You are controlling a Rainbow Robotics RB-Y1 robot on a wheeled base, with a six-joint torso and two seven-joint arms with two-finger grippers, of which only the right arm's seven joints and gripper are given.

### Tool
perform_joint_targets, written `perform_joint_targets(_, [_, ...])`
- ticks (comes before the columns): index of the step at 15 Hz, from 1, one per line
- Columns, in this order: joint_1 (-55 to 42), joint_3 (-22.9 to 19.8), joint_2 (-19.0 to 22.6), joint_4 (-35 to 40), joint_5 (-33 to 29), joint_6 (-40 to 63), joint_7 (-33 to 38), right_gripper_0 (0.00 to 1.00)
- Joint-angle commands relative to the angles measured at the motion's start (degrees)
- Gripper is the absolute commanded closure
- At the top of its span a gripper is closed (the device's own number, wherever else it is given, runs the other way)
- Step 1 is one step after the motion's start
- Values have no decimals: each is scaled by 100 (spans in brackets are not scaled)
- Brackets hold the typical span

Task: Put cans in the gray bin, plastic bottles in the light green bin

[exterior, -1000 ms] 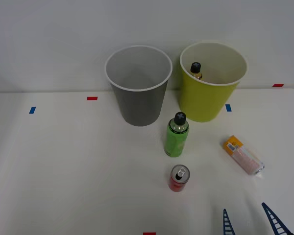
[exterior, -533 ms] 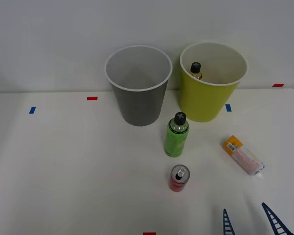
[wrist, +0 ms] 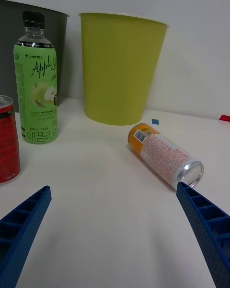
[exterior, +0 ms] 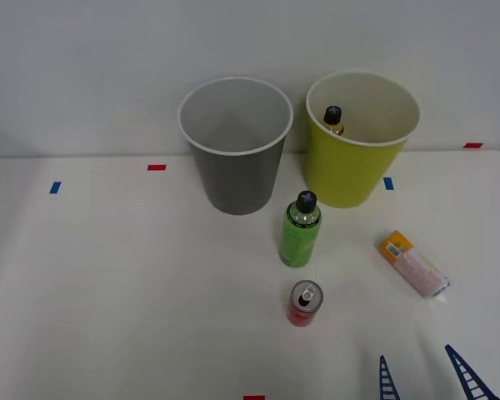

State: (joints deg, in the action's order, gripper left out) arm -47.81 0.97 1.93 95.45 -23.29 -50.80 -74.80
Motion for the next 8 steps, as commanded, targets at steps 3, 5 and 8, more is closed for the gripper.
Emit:
perform_joint_targets(3, [0,0,0,0,0,0,0,10])
perform_joint_targets(5, [0,0,0,0,0,0,0,10])
perform_joint_targets(8, [0,0,0,0,0,0,0,9])
